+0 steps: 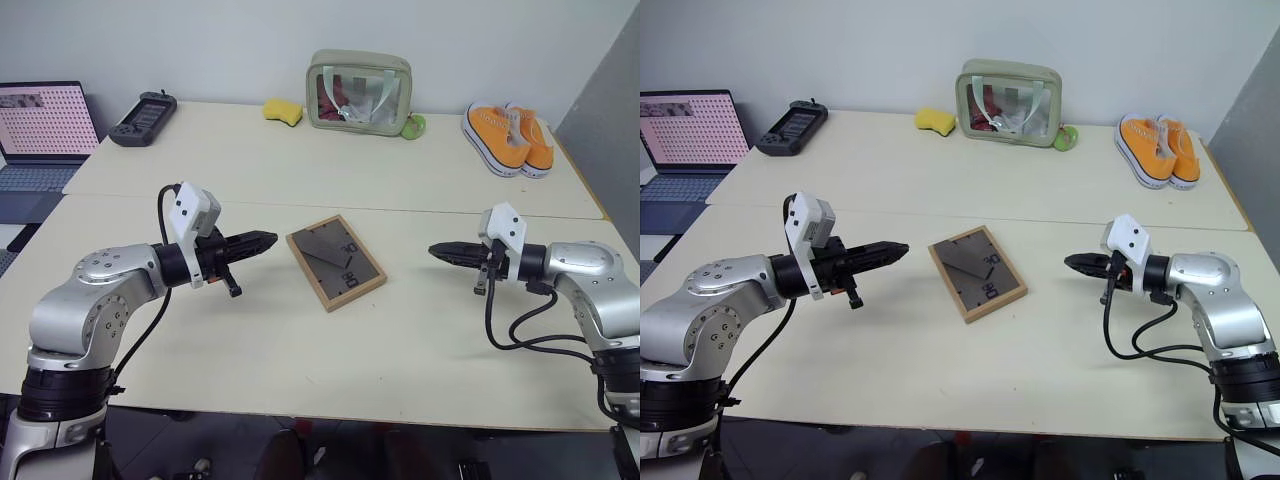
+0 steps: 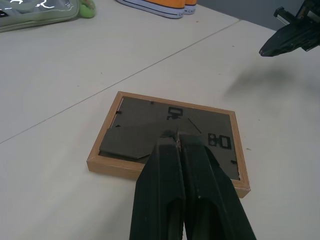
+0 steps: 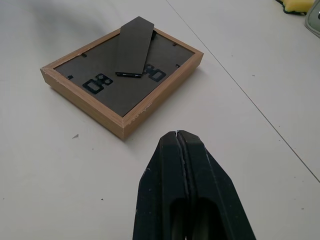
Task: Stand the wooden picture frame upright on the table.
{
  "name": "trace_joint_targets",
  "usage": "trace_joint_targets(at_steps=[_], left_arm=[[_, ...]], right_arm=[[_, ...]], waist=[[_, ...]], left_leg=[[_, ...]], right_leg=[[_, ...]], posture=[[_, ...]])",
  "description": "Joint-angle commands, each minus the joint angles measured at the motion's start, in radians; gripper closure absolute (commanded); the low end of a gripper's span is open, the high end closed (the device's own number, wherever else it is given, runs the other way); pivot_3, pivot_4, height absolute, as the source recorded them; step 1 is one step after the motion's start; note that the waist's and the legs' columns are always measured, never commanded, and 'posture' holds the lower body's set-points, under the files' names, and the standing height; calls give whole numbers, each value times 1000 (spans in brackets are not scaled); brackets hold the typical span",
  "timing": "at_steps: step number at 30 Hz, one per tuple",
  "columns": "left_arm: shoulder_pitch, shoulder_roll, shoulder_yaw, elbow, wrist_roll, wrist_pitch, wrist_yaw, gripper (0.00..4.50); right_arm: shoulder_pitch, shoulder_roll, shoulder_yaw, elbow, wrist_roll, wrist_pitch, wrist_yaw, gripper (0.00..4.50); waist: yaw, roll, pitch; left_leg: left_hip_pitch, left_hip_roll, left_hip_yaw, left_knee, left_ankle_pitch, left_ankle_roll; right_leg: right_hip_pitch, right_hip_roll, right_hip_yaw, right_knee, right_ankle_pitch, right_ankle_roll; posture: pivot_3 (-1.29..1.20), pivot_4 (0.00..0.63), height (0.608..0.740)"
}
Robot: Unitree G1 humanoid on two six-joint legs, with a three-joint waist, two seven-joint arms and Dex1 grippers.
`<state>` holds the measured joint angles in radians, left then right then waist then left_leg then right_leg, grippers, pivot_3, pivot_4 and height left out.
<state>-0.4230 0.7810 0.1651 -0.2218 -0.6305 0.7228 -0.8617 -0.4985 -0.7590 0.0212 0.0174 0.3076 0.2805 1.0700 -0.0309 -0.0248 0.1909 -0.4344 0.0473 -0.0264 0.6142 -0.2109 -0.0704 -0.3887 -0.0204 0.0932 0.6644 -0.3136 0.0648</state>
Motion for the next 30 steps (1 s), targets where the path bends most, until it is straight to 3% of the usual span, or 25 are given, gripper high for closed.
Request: trace_joint_targets(at_steps=[1,30], left_arm=[[5,-1,32,-37,-22,-5,1,4467],[-5,-2,19,-9,11,-8,50,4467]], right_arm=[[-21,-5,-38,0,19,-14,8,4500],[-29,14,-43,79,11,-86,-2,4500]], waist=[[0,0,0],[-1,0,0]], left_leg=[[0,0,0,0,0,0],[2,0,-1,15,1,1]], right_leg=[[0,0,0,0,0,0],[1,1,1,17,0,1]], posture=[[0,150,740],[0,150,740]])
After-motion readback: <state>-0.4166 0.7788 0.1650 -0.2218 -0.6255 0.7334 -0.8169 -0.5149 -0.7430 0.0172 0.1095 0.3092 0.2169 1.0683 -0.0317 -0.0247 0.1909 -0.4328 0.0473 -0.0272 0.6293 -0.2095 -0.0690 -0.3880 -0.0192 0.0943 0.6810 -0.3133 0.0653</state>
